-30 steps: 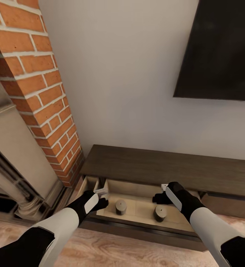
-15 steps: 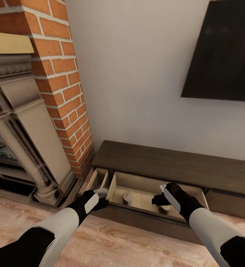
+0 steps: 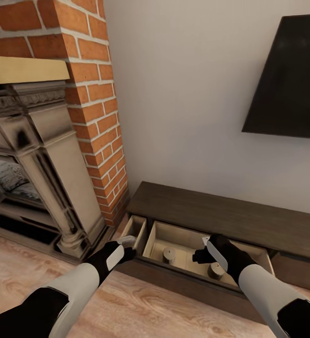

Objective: Place each of the two pumpkins and all three candles from the living room inside a cabinet in the living room (use any cabinet), then make sure every cabinet is closed, and position the cauldron so it is next to a table in the living room.

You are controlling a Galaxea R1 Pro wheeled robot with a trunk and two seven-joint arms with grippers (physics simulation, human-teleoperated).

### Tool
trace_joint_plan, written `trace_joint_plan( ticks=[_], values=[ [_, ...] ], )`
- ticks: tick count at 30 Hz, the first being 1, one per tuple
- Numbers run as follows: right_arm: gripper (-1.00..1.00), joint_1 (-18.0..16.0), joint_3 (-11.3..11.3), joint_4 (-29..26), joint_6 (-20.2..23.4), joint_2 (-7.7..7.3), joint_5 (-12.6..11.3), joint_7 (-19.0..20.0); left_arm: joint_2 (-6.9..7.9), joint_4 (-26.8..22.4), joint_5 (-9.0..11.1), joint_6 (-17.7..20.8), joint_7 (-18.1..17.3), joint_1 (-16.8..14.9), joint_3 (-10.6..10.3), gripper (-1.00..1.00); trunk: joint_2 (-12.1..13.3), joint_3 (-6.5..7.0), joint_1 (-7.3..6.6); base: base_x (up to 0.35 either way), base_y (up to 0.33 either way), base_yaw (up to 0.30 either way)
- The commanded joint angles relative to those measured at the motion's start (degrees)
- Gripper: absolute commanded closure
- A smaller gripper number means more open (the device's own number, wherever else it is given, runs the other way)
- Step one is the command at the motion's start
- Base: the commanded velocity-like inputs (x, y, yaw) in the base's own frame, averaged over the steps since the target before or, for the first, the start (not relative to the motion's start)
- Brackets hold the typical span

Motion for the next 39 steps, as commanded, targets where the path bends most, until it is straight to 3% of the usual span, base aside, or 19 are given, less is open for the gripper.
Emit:
trace_joint_plan(
  ticks=[1,6,14,26,36,39],
  values=[
    [-1.00,0.0,0.5,1.1,-0.4,0.00,-0.6,-0.5,0.06,-0.1,0.6,0.1,0.4,0.0,-0.5,-1.00,0.4,0.21,-0.23,0.000,0.000,0.182],
    [-1.00,0.1,1.0,4.1,-3.7,0.04,-0.6,-0.3,0.08,0.0,0.6,0.1,0.4,0.1,-0.5,-1.00,2.4,1.48,-1.33,0.000,0.000,0.186],
    [-1.00,1.9,5.9,5.9,-7.8,0.05,-0.7,-0.1,0.25,2.3,0.7,-4.4,0.4,1.6,-0.4,-1.00,5.6,3.51,-3.08,0.000,0.000,0.188],
    [-1.00,2.6,6.7,7.9,-11.3,0.07,-0.7,0.0,0.35,9.4,0.8,-11.1,0.4,2.5,-0.4,-1.00,10.4,6.55,-5.72,0.000,0.000,0.181],
    [-1.00,2.7,6.8,8.1,-13.2,0.14,-0.7,0.0,0.44,11.7,0.9,-11.8,0.3,3.0,-0.4,-1.00,14.4,9.09,-7.91,0.000,0.000,0.192],
    [-1.00,4.6,6.8,8.0,-14.4,0.76,-0.7,0.0,0.43,11.7,1.0,-12.0,0.3,3.0,-0.4,-1.00,15.6,9.85,-8.57,0.000,0.000,0.200]
  ],
)
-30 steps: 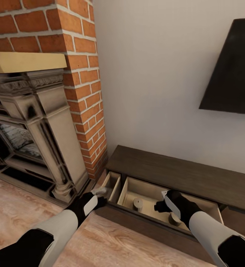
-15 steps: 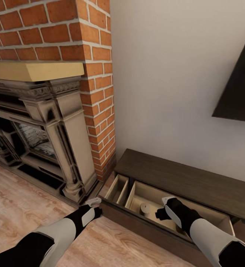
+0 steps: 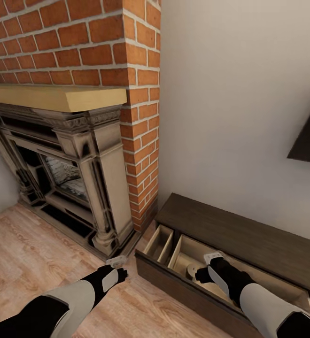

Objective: Place each of the two pumpkins and all three candles from the living room inside a cabinet in the living room (use any cabinet), then make sure every cabinet is closed, and position the cauldron so it is next to a table in the living room.

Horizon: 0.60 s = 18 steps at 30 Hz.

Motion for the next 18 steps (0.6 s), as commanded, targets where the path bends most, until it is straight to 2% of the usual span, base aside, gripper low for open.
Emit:
trace_joint_plan(
  ticks=[1,3,5,7,8,9,11,18],
  values=[
    [-1.00,0.6,0.4,-0.2,0.1,0.51,-0.5,-0.5,-0.01,-0.1,0.4,0.3,0.3,0.0,-0.5,-1.00,0.4,0.21,-0.23,0.000,0.000,0.203],
    [-1.00,1.3,0.4,-0.2,-0.1,1.77,-0.5,-0.5,-0.04,-0.1,0.4,0.2,0.3,0.0,-0.5,-1.00,1.2,0.70,-0.66,0.000,0.000,0.204],
    [-1.00,1.5,0.7,-0.2,-0.1,2.24,-0.5,-0.5,-0.07,-0.1,0.4,0.2,0.3,0.0,-0.5,-1.00,2.0,1.20,-1.10,0.000,0.000,0.205],
    [-1.00,1.6,1.9,-0.2,-0.1,2.40,-0.5,-0.5,-0.08,-0.1,0.4,0.1,0.3,0.0,-0.5,-1.00,2.0,1.35,-1.10,0.000,0.000,0.196],
    [-1.00,1.6,3.2,-0.2,-0.2,2.46,-0.5,-0.4,-0.09,-0.1,0.4,0.1,0.3,0.0,-0.5,-1.00,2.0,1.42,-1.10,0.000,0.000,0.175],
    [-1.00,1.6,5.5,-0.2,-0.3,2.51,-0.5,-0.4,-0.09,-0.1,0.4,-0.2,0.3,0.0,-0.6,-1.00,2.0,1.50,-1.10,0.000,0.000,0.149],
    [-1.00,1.7,9.0,-0.2,-1.2,2.60,-0.6,-0.4,-0.09,0.3,0.4,-3.0,0.3,0.0,-0.5,-1.00,2.0,1.66,-1.10,0.000,0.000,0.129],
    [-1.00,1.7,10.0,-0.2,-1.8,2.65,-0.6,-0.3,-0.02,1.2,0.5,-5.4,0.3,0.7,-0.5,-1.00,2.0,2.24,-1.10,0.000,0.000,0.124]
  ],
)
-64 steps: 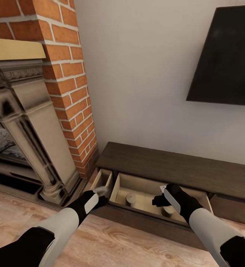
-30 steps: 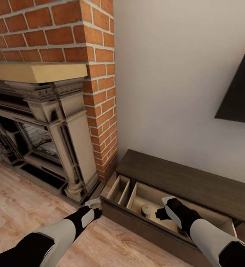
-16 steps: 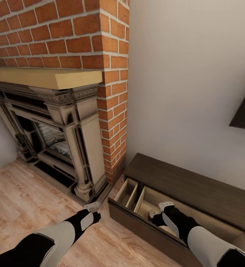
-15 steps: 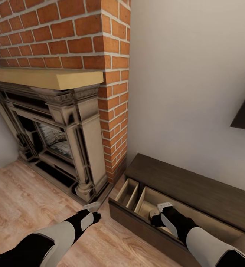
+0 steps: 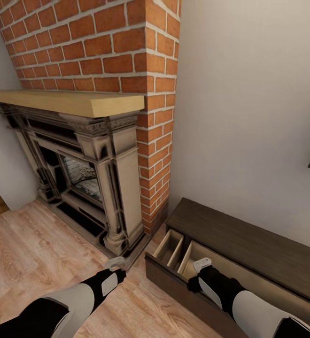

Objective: Place each of the two pumpkins and all three candles from the living room inside a cabinet in the living room (use any cabinet), then make sure every cabinet is closed, and position the cauldron so it is next to a table in the living room.

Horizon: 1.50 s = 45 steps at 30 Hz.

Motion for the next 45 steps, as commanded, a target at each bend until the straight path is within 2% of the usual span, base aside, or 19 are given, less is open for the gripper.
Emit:
trace_joint_plan(
  ticks=[1,35,39,41,45],
  values=[
    [-1.00,0.0,0.5,-0.2,0.3,-0.08,-0.6,-0.4,-0.02,0.0,0.3,0.2,0.2,0.0,-0.5,-1.00,0.0,0.03,0.00,0.000,0.000,0.137],
    [-1.00,0.0,0.6,-0.1,0.4,-0.07,-0.5,-0.4,-0.10,0.1,0.2,-0.2,0.2,0.9,-0.5,-1.00,0.0,2.86,0.00,0.000,0.000,0.114],
    [-1.00,0.3,0.6,0.0,0.3,-0.07,-0.5,-0.4,-0.03,0.1,0.2,-3.1,0.2,0.9,-0.5,-1.00,0.0,3.20,0.00,0.000,0.000,0.121],
    [-1.00,1.8,0.6,0.5,0.1,-0.13,-0.5,-0.4,-0.02,0.1,0.2,-4.8,0.1,0.9,-0.5,-1.00,0.0,3.36,0.00,0.000,0.000,0.139],
    [-1.00,4.1,0.6,1.6,-2.0,-0.26,-0.5,-0.4,-0.05,0.1,0.2,-5.7,0.0,0.9,-0.5,-1.00,0.0,3.69,0.00,0.000,0.000,0.153]
  ],
)
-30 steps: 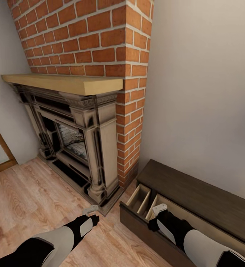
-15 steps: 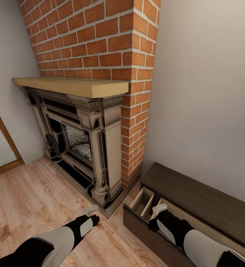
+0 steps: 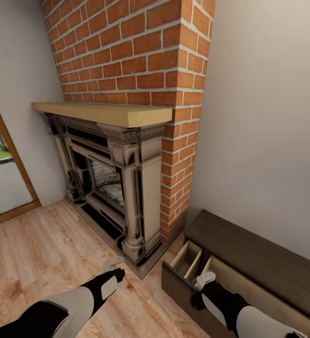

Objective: Place each of the two pumpkins and all three candles from the living room inside a cabinet in the living room (use any cabinet), then make sure every cabinet is closed, and position the cauldron so it is next to a table in the living room.

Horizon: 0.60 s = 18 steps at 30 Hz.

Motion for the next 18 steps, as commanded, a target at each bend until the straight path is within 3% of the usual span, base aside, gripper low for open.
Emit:
trace_joint_plan(
  ticks=[1,5,9,14,16,18],
  values=[
    [-1.00,0.3,0.4,0.1,-0.1,-0.11,-0.6,-0.5,-0.02,0.0,0.5,-0.1,0.2,-0.1,-0.5,-1.00,0.0,0.02,0.00,0.000,0.000,0.156],
    [-1.00,1.5,0.4,2.2,-2.7,-0.30,-0.6,-0.7,0.01,0.5,0.4,-0.2,-0.9,0.1,-0.5,-1.00,0.0,0.35,0.00,0.000,0.000,0.160],
    [-1.00,1.9,0.4,5.8,-5.5,-0.49,-0.6,-0.3,1.12,0.9,0.5,0.0,-4.6,1.2,-0.4,-1.00,0.0,0.68,0.00,0.000,0.016,0.169],
    [-1.00,3.7,0.5,9.4,-11.1,-0.76,-0.6,0.1,1.95,1.0,1.0,0.0,-6.0,2.1,-0.3,-1.00,0.0,1.07,0.00,0.000,0.162,0.175],
    [-1.00,4.7,0.5,10.5,-15.2,-0.84,-0.6,0.2,3.19,1.0,3.4,0.0,-6.3,2.7,0.2,-1.00,0.0,1.22,0.00,-0.008,0.267,0.177],
    [-1.00,4.9,0.4,10.7,-16.0,-0.89,-0.6,0.3,3.54,1.1,4.8,-0.1,-6.4,2.9,0.3,-1.00,0.0,1.38,0.00,-0.055,0.283,0.178]
  ],
)
